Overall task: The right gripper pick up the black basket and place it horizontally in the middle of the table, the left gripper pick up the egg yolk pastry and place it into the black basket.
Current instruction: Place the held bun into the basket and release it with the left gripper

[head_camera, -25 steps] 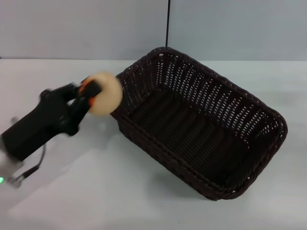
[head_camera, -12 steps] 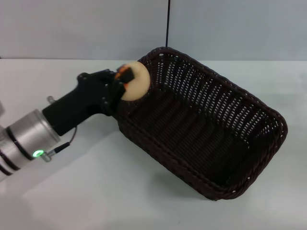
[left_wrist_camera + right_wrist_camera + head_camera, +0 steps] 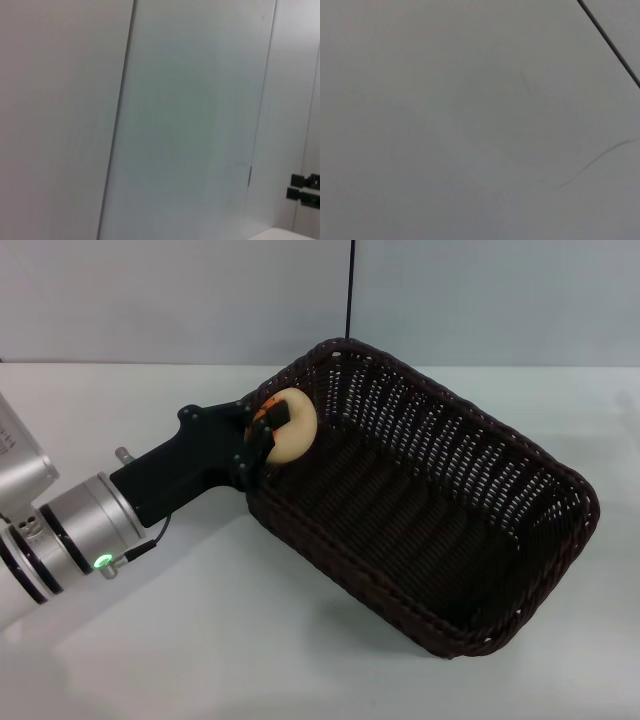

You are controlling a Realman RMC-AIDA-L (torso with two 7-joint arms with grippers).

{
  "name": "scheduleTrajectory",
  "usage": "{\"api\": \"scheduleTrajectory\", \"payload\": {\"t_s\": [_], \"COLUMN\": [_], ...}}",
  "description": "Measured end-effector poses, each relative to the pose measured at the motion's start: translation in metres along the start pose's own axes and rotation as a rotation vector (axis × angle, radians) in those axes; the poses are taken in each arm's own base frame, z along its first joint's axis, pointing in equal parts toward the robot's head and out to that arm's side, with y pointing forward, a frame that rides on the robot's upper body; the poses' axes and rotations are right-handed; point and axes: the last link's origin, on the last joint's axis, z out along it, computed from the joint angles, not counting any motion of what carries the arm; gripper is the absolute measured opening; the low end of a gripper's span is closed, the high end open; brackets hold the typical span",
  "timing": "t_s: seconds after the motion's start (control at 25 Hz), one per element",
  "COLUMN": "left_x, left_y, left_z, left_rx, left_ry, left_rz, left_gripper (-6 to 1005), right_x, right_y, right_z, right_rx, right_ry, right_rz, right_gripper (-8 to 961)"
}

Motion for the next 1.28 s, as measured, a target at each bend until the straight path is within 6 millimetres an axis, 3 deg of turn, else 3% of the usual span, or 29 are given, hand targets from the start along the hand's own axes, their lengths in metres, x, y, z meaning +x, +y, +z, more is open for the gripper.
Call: {"api": "scheduleTrajectory", "payload": {"t_s": [0.36, 1.28], "left_x": [-0.008, -0.014], "left_y": [-0.002, 0.034], "left_z": [-0.021, -0.080], "left_rx": [0.049, -0.044], "left_ry": [-0.013, 0.060], "left_rz": [0.004, 0.007], "left_gripper": [59, 55], "right_x": [0.002, 0.002], "right_y": [0.005, 0.013], "right_z": [0.006, 0.018], "right_rx": [-0.026, -0.073], "right_ry": [0.018, 0.046], "right_rz": [-0.006, -0.023], "right_gripper": [589, 589]}}
